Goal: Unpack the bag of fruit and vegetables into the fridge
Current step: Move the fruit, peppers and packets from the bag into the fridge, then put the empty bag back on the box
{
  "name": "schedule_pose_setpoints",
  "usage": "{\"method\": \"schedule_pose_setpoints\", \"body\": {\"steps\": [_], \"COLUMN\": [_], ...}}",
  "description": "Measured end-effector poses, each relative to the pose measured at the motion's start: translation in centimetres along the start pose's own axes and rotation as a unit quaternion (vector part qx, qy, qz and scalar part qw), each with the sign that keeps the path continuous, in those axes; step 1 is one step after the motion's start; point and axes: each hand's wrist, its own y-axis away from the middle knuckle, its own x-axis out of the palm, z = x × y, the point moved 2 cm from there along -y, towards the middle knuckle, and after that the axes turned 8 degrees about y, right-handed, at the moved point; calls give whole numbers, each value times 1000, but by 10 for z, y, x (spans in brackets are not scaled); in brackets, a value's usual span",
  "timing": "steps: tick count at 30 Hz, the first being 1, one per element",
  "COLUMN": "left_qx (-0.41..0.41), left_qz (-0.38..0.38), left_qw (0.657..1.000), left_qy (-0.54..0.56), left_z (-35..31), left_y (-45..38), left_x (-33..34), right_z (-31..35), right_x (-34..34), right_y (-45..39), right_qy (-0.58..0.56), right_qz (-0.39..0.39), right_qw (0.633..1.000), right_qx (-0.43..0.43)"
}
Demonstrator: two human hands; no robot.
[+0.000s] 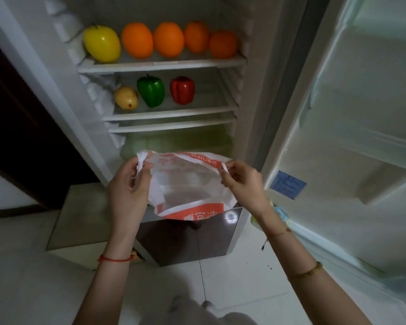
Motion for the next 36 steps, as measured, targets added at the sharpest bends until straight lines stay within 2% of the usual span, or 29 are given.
{"method": "schedule_pose_setpoints", "body": {"steps": [5, 11, 18, 24, 30, 36], "left_qx": [-26, -40, -80, -104, -147, -174], "left_qz": [-72, -113, -170, -202, -234, -212], "left_qw": [997, 993, 980, 963, 952, 952], "left_qy": [2, 4, -63, -144, -130, -134], "left_z": [1, 1, 19, 45, 73, 101], "left_y": [15, 35, 57, 66, 49, -1], "left_x": [-37, -74, -125, -180, -244, -309], "right_z": [33, 55, 70, 91, 128, 174], "right_x": [12, 46, 109, 176, 256, 344], "right_y": [-3, -1, 5, 6, -2, -21], "right_qy": [-48, -73, -72, -57, -27, 17], "right_qz": [34, 105, 199, 273, 344, 353], "right_qw": [998, 990, 975, 958, 934, 929], "right_qx": [-30, -56, -62, -63, -89, -114]}}
